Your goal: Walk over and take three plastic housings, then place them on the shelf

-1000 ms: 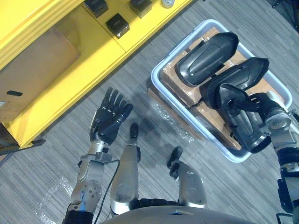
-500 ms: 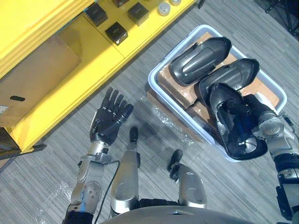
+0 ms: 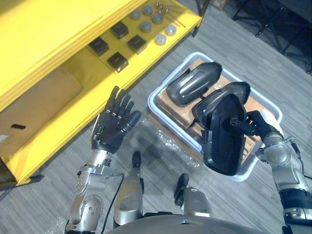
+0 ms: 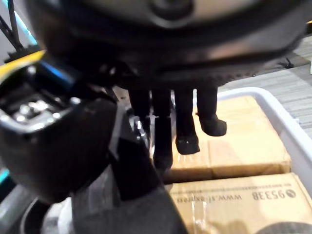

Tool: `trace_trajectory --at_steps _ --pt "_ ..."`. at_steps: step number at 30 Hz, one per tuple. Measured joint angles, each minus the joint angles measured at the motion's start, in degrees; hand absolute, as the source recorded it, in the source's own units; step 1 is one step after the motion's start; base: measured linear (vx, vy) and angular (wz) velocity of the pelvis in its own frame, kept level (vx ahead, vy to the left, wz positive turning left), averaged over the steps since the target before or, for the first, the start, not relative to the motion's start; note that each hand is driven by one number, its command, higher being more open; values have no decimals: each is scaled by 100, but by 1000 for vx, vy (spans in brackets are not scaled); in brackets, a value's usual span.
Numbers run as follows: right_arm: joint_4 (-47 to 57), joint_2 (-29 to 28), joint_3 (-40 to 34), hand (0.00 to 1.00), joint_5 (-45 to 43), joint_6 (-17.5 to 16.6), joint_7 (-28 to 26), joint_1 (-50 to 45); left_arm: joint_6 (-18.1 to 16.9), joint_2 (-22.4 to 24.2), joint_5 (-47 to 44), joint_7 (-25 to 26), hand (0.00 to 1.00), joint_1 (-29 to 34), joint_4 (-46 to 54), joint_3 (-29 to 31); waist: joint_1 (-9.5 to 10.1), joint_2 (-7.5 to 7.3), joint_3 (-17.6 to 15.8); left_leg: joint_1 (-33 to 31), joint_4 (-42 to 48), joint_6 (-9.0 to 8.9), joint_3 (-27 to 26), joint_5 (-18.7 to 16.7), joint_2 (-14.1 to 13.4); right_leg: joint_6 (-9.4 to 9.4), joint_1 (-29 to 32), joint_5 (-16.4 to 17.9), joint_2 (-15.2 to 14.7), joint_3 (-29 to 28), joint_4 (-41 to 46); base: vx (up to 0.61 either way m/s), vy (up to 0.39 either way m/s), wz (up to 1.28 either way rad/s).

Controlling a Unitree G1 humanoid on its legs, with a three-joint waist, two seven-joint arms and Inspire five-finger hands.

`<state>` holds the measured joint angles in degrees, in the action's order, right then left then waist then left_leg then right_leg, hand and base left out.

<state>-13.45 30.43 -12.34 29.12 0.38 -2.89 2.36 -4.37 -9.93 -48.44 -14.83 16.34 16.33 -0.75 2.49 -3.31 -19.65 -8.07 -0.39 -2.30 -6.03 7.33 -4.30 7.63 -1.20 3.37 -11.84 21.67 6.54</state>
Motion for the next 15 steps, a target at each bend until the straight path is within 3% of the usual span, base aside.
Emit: trace_trajectory --at_steps 9,15 --pt "379 -129 -470 0 428 -251 690 -155 680 102 401 183 100 -45 0 98 -275 5 594 507 -404 -3 -279 40 61 70 -241 -96 -20 -193 -186 12 12 -16" --pt "418 -129 -462 0 432 -476 1319 -141 1221 99 404 -35 100 -561 -440 -322 -344 194 847 671 -438 4 -392 57 62 97 -313 -137 -35 -316 -190 -32 15 -9"
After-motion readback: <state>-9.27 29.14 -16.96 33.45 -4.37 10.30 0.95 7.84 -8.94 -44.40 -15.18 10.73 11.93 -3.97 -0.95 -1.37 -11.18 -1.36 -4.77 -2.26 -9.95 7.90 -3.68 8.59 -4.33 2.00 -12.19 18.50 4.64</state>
